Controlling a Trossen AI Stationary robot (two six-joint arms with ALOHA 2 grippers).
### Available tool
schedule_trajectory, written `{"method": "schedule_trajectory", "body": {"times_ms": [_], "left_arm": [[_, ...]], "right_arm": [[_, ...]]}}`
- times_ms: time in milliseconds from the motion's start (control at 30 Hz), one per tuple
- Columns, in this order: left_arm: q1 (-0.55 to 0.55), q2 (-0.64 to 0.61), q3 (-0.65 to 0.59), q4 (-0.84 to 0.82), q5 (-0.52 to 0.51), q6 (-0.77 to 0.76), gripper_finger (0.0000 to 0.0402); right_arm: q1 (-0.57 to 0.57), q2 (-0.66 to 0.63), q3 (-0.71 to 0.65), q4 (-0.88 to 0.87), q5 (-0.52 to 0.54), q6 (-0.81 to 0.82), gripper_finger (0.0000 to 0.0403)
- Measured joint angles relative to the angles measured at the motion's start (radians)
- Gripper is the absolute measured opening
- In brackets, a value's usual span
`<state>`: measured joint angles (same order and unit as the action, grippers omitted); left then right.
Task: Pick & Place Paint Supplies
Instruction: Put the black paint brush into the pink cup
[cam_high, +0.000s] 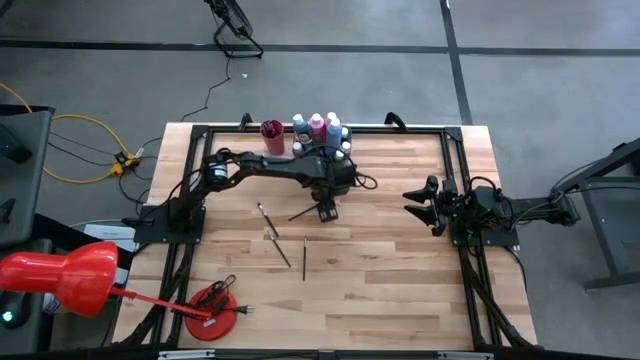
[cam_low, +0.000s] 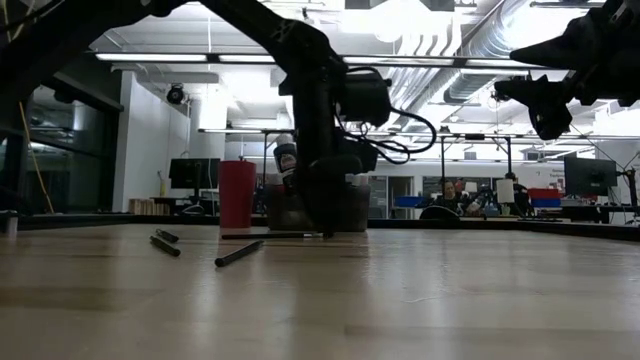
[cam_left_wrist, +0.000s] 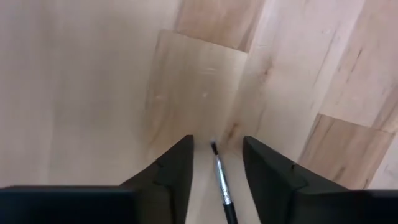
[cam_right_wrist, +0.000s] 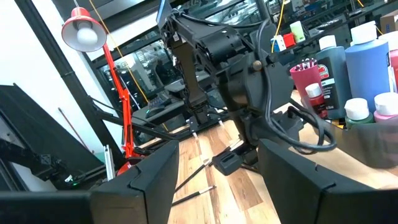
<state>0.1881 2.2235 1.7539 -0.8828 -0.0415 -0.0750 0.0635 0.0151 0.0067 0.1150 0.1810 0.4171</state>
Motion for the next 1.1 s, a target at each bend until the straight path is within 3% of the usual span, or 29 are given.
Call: {"method": "schedule_trajectory", "body": {"times_ms": [500,833,1100], "left_arm": [[-0.02,0.032,-0.001,-0.007,-0.012,0.076,0.0009],[-0.018,-0.024,-0.011,-0.001,0.028,0.177,0.0],[0.016,-0.245,-0.008,-0.001,0.024,0.229,0.0]], "right_arm": [[0.0,0.0,0.0,0.0,0.0,0.0,0.0213],[0.0,0.0,0.0,0.0,0.0,0.0,0.0213],[0.0,0.0,0.0,0.0,0.0,0.0,0.0213]]}}
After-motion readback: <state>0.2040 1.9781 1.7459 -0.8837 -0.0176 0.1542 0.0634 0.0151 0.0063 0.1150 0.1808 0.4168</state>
